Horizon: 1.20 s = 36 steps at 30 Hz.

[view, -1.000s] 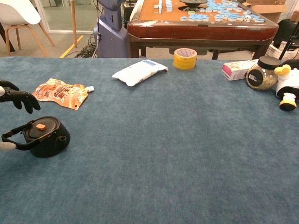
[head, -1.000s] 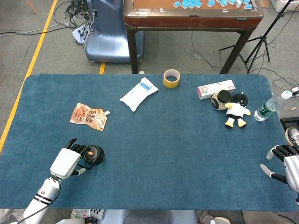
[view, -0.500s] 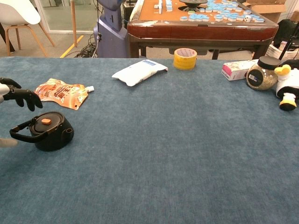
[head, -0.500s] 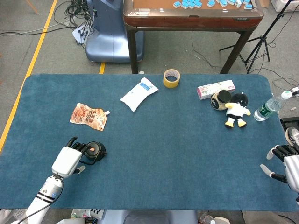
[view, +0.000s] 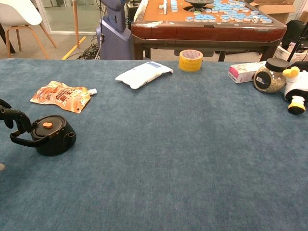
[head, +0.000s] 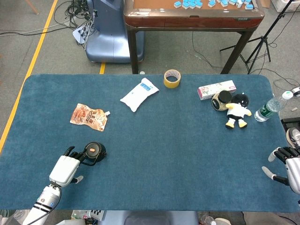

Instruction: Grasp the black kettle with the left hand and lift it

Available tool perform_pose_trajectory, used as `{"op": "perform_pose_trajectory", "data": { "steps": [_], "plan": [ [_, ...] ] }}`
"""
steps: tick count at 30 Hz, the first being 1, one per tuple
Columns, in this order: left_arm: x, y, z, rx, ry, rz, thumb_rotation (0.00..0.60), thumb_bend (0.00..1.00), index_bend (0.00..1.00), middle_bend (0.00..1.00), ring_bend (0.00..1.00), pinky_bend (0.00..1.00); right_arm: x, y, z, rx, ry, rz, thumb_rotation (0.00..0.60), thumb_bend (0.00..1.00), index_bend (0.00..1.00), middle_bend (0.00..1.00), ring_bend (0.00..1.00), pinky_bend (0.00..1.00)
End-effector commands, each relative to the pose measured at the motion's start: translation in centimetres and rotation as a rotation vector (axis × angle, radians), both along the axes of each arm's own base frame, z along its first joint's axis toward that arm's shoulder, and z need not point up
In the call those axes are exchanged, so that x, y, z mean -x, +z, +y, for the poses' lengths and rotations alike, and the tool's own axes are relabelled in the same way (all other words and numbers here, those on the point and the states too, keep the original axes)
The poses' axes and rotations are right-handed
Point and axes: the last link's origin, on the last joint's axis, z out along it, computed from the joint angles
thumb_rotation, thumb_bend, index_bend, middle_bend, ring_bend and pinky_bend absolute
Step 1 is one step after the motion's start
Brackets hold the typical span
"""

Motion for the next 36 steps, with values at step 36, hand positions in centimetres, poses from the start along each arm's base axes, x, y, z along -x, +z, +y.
{"op": "perform_pose_trajectory", "data": {
  "steps": [36],
  "plan": [
    [-0.2, -2.3, -0.4, 0.078, 0.025, 0.021, 0.6, 0.11, 0.42, 0.36, 0.34, 0.1, 0.5, 0.1, 0.5, 0.001, -0.028, -0.001, 0.6, 0.18, 0.56, 0.49, 0.37, 0.38]
  ]
}}
